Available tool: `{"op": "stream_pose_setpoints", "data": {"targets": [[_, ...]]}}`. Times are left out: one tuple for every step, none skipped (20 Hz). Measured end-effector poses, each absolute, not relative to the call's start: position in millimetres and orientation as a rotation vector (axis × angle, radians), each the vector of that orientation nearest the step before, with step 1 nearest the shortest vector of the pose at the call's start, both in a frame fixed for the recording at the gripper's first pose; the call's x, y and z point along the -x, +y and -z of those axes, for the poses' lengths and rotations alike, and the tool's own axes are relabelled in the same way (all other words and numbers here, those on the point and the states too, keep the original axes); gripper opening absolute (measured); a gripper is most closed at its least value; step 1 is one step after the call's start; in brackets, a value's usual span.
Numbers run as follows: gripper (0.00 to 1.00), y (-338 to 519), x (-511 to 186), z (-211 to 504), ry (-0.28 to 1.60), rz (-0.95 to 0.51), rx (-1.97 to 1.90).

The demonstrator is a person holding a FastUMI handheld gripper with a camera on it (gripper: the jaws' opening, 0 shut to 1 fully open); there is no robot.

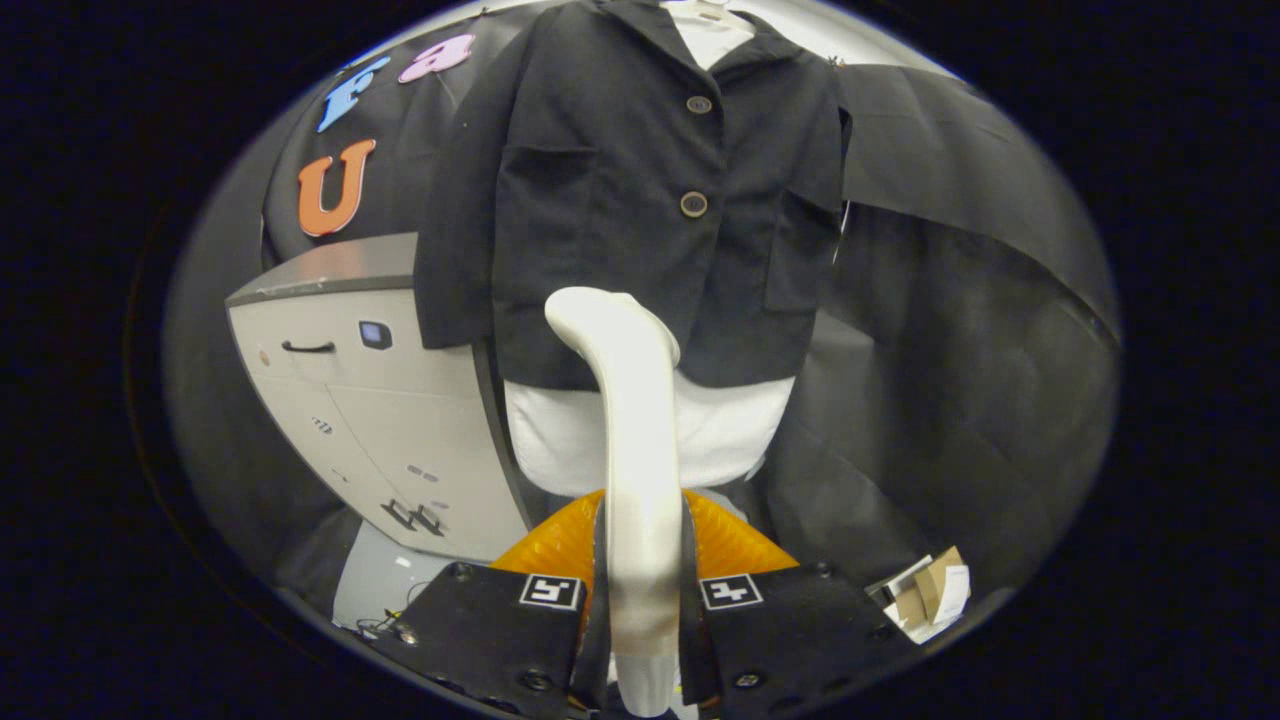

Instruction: Iron the clothes twice with a garment steamer, once on the left side and once on the right side.

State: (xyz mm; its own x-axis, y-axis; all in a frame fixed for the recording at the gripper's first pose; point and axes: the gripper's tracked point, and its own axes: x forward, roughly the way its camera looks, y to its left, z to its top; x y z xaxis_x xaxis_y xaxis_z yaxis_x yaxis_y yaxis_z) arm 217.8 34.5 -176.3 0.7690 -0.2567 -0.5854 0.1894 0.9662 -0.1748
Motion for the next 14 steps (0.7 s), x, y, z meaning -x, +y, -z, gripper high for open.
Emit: {"op": "stream_pose_setpoints", "data": {"targets": [[0.30, 34, -216, 182, 0.661, 0.245, 0.107], [0.30, 34, -213, 189, 0.668, 0.245, 0.102], [0.30, 34, -212, 193, 0.675, 0.239, 0.099], [0.30, 32, -209, 197, 0.677, 0.235, 0.090], [0.30, 30, -208, 199, 0.679, 0.233, 0.076], [0.30, 28, -206, 199, 0.681, 0.229, 0.057], [0.30, 25, -206, 197, 0.678, 0.224, 0.038], [0.30, 20, -206, 193, 0.671, 0.220, 0.028], [0.30, 15, -206, 187, 0.660, 0.221, 0.020], [0.30, 10, -207, 181, 0.647, 0.218, 0.014], [0.30, 6, -207, 174, 0.635, 0.212, 0.008], [0.30, 3, -206, 166, 0.622, 0.200, 0.008], [0.30, 1, -206, 157, 0.607, 0.187, 0.009], [0.30, -2, -207, 148, 0.590, 0.171, 0.010]]}}
